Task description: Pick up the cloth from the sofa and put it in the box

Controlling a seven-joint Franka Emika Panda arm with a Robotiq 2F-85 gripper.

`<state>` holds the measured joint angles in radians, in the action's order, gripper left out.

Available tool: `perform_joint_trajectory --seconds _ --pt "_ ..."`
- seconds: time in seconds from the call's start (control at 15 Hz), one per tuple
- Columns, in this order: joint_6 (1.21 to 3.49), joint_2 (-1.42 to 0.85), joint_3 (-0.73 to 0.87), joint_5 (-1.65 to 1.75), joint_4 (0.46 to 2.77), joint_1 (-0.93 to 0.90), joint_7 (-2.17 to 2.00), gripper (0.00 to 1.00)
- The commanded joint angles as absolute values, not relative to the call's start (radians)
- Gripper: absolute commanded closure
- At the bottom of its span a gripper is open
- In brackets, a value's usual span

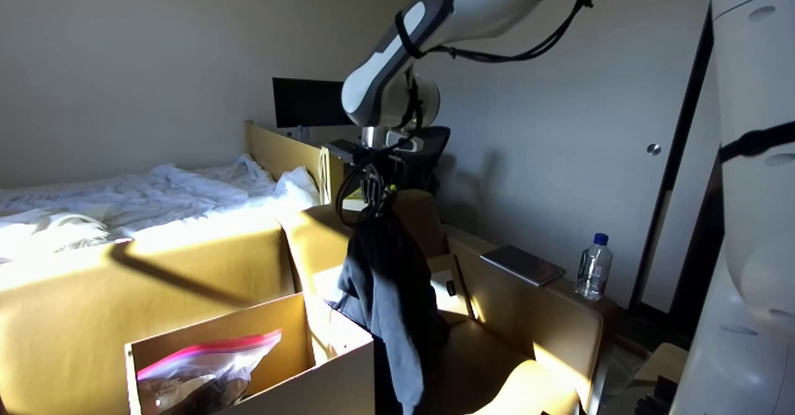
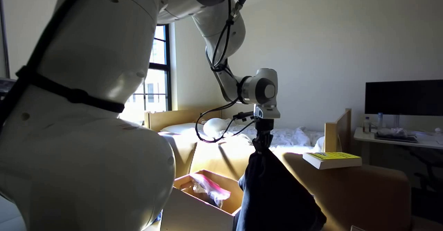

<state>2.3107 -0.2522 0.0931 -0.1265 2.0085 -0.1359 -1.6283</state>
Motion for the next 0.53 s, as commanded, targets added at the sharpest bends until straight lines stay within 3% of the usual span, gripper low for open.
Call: perform_joint_trajectory --seconds 0.0,0.47 --pt "2.341 -0.04 0.096 0.102 2.115 -0.172 -1.838 0.98" --pt "2.293 0.22 -0.1 0.437 2.136 -0.153 -2.325 0.98"
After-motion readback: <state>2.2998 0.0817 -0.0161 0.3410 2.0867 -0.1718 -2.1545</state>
